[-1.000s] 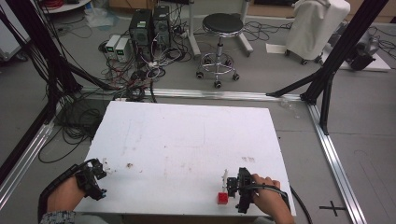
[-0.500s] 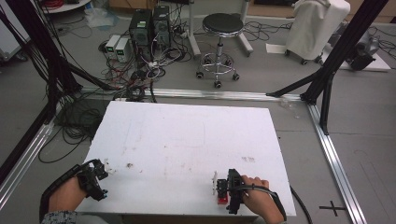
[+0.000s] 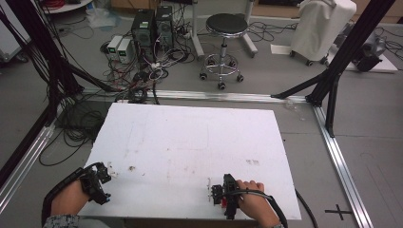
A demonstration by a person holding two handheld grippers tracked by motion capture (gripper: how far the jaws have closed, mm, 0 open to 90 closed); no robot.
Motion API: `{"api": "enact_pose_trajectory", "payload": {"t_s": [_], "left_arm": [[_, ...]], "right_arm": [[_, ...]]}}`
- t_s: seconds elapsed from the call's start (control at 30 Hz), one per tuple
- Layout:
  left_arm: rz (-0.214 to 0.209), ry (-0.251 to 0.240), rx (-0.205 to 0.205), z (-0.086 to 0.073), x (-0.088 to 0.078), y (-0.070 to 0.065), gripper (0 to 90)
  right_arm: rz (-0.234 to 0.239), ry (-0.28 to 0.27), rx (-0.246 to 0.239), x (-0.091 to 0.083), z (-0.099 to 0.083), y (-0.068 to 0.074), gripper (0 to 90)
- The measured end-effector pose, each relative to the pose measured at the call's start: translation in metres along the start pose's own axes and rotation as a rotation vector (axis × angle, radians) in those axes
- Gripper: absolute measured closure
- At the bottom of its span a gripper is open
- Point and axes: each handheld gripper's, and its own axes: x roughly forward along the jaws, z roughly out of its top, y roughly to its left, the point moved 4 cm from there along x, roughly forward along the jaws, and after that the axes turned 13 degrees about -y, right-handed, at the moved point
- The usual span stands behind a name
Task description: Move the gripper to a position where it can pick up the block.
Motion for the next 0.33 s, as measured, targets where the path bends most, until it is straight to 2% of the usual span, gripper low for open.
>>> {"api": "enact_pose_trajectory", "payload": {"t_s": [0.03,0.13,0.3,0.33], "left_arm": [[0.002,-0.003,-0.005,-0.0001,0.0004,-0.0003,21.4],[0.001,-0.004,-0.007,-0.0008,0.0,0.0004,21.5],[0.005,-0.003,-0.008,-0.0009,0.0003,0.0012,21.5],[0.001,-0.005,-0.01,-0.0006,0.001,0.0008,21.5]], "right_arm": [[0.001,-0.01,-0.029,0.0012,0.0004,-0.002,6.7],[0.001,-0.005,-0.009,0.0013,0.0009,-0.0003,6.7],[0.002,-0.008,-0.011,0.0009,0.0011,0.0005,6.7],[0.002,-0.015,-0.023,0.0007,0.0015,-0.0004,6.7]]}}
